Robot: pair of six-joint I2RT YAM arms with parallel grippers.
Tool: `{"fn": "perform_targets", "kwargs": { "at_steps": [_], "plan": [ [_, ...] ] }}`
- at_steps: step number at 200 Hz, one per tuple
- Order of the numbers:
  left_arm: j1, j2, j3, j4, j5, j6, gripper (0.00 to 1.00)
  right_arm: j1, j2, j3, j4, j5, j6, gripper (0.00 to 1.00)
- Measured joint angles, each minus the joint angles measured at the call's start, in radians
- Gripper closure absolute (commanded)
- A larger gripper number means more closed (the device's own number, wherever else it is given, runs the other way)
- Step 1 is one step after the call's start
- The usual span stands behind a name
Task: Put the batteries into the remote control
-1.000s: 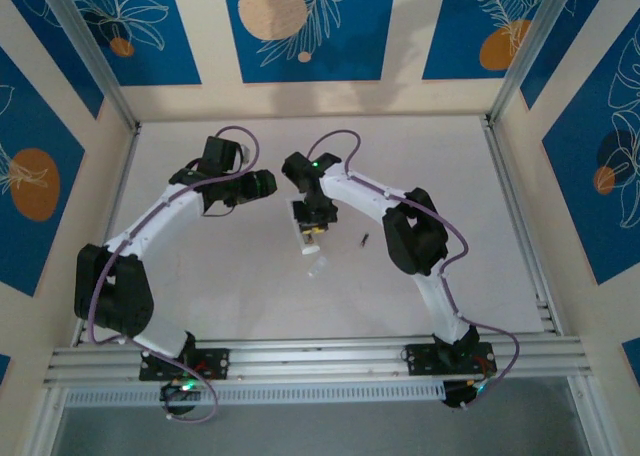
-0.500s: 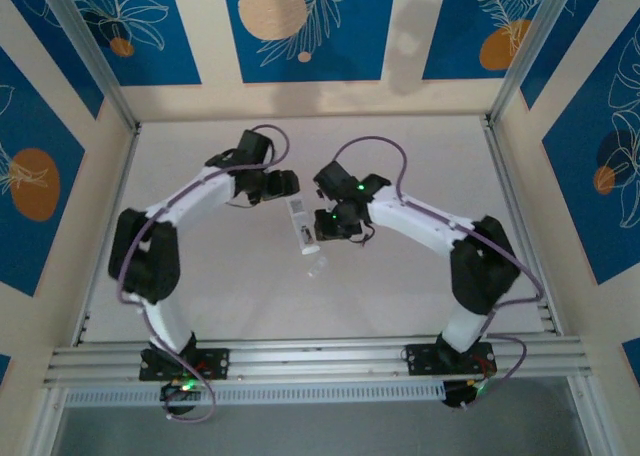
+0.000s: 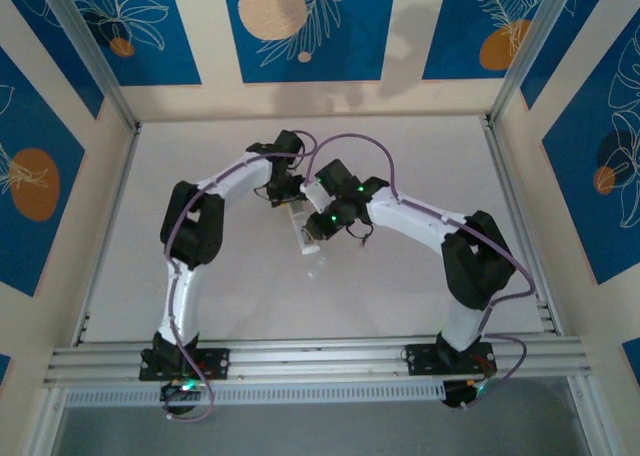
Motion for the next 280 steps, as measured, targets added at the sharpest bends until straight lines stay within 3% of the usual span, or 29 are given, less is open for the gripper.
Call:
{"fn": "perform_targets", "kwargs": {
  "at_steps": [34, 78, 109, 157, 198, 236, 280],
  "plan": [
    [-0.002, 0.018, 0.019, -0.035, 0.001, -0.037, 0.45, -0.016, 0.010, -0.043, 0.093, -0.035, 0.086, 0.76],
    [-0.012, 0.046, 0.060, -0.090, 0.000, -0.058, 0.34, -0.016, 0.008, -0.123, 0.174, -0.039, 0.196, 0.76],
    [-0.032, 0.076, 0.104, -0.133, -0.029, -0.060, 0.33, -0.016, -0.014, -0.151, 0.189, -0.034, 0.230, 0.76],
    [-0.045, 0.124, 0.149, -0.189, -0.058, -0.056, 0.38, -0.017, -0.050, -0.171, 0.245, -0.031, 0.282, 0.76],
    [-0.053, 0.142, 0.178, -0.217, -0.071, -0.057, 0.42, -0.008, -0.051, -0.241, 0.321, -0.047, 0.420, 0.76],
    [-0.055, 0.145, 0.185, -0.223, -0.072, -0.064, 0.46, 0.029, -0.051, -0.257, 0.312, 0.002, 0.578, 0.77],
    [-0.055, 0.149, 0.194, -0.230, -0.072, -0.067, 0.50, 0.036, -0.040, -0.238, 0.261, 0.028, 0.636, 0.78]
  ]
}}
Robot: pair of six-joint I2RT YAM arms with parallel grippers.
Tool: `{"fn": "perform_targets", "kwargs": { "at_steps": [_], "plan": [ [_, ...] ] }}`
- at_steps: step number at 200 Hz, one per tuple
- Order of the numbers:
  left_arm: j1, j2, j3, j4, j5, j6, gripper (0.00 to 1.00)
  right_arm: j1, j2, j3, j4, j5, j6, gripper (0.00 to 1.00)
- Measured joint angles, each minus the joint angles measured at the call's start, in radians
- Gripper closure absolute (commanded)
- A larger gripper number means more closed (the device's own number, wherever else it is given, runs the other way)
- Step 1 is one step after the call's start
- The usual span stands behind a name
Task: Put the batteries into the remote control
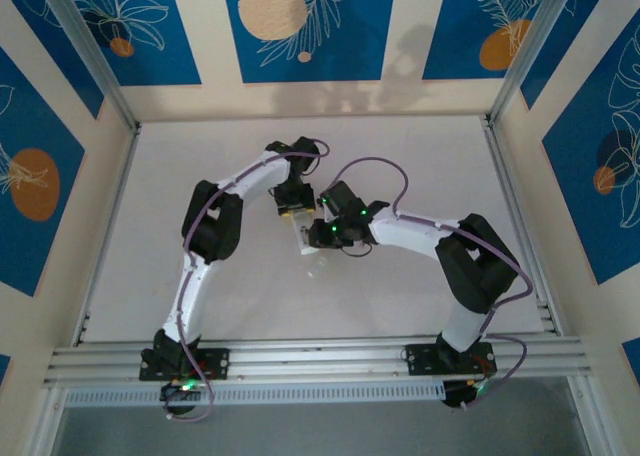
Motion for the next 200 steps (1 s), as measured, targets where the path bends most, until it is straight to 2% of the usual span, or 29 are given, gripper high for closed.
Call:
{"fn": "perform_targets", "kwargs": {
  "at_steps": [89, 200],
  "plan": [
    [0.000, 0.003, 0.007, -0.008, 0.000, 0.000, 0.55, 0.037, 0.108, 0.112, -0.071, 0.069, -0.031, 0.79],
    [0.000, 0.004, 0.013, -0.014, 0.000, 0.002, 0.56, 0.058, 0.140, 0.150, -0.100, 0.134, -0.065, 0.82]
  ]
}}
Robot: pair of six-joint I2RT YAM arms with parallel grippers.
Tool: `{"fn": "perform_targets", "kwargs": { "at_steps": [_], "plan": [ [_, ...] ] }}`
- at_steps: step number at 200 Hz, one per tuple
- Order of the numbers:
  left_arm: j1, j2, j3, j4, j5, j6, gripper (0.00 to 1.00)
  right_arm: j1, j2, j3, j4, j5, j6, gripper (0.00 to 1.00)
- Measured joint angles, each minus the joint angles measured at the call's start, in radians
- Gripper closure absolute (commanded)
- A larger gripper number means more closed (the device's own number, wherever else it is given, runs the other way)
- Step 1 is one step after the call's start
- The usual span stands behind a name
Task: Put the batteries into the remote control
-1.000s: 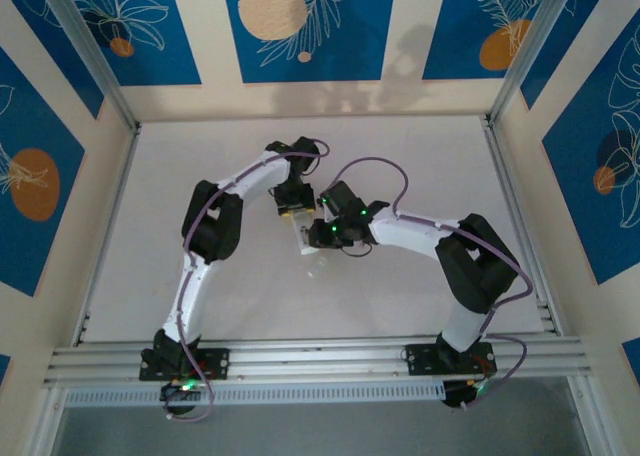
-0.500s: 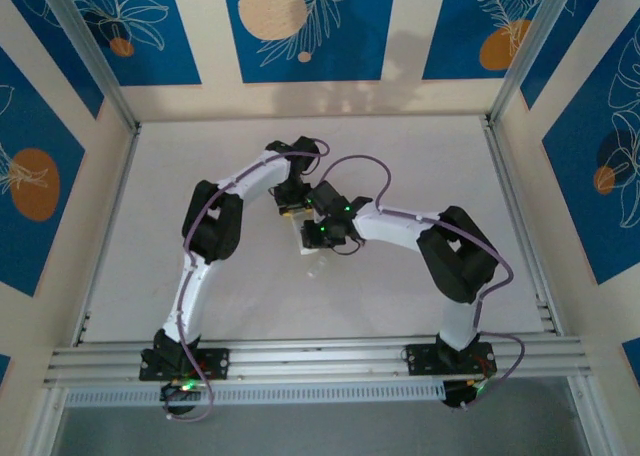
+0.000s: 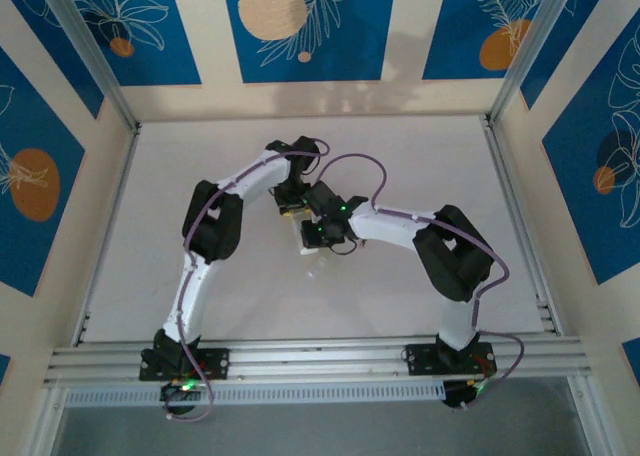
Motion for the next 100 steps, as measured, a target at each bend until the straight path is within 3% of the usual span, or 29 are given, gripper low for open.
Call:
{"fn": "perform_targets", "kwargs": {
  "at_steps": [100],
  "plan": [
    [0.002, 0.001, 0.003, -0.001, 0.005, -0.003, 0.57, 0.023, 0.050, 0.103, -0.141, 0.063, -0.003, 0.85]
  ]
}}
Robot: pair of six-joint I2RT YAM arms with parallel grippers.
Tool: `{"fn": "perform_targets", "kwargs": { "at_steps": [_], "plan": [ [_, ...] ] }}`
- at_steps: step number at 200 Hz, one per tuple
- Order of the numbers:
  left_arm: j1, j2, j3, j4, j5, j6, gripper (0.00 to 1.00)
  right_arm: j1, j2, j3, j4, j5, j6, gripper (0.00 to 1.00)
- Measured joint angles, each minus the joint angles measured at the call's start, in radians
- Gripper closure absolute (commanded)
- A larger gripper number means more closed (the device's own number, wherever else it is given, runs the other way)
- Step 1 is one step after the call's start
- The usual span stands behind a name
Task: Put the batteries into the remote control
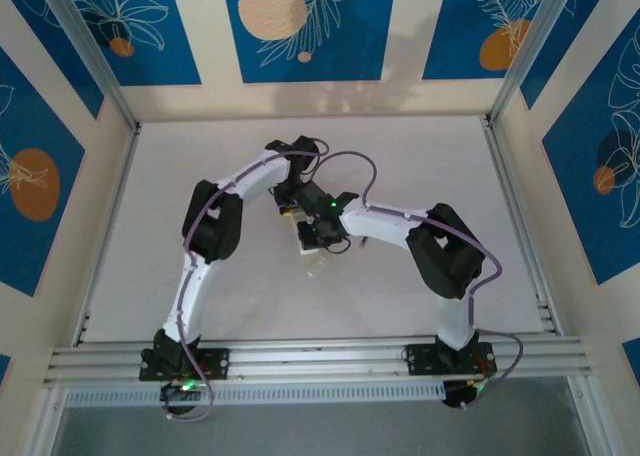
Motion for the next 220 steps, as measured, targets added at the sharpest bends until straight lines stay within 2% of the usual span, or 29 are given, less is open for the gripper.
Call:
{"fn": "perform_targets", "kwargs": {
  "at_steps": [124, 220],
  "plan": [
    [0.001, 0.000, 0.000, 0.000, 0.003, -0.007, 0.58, 0.002, 0.017, 0.036, -0.053, 0.014, 0.000, 0.85],
    [0.002, 0.000, 0.001, 0.002, 0.003, -0.014, 0.58, -0.031, -0.001, 0.038, -0.072, -0.035, 0.000, 0.84]
  ]
}}
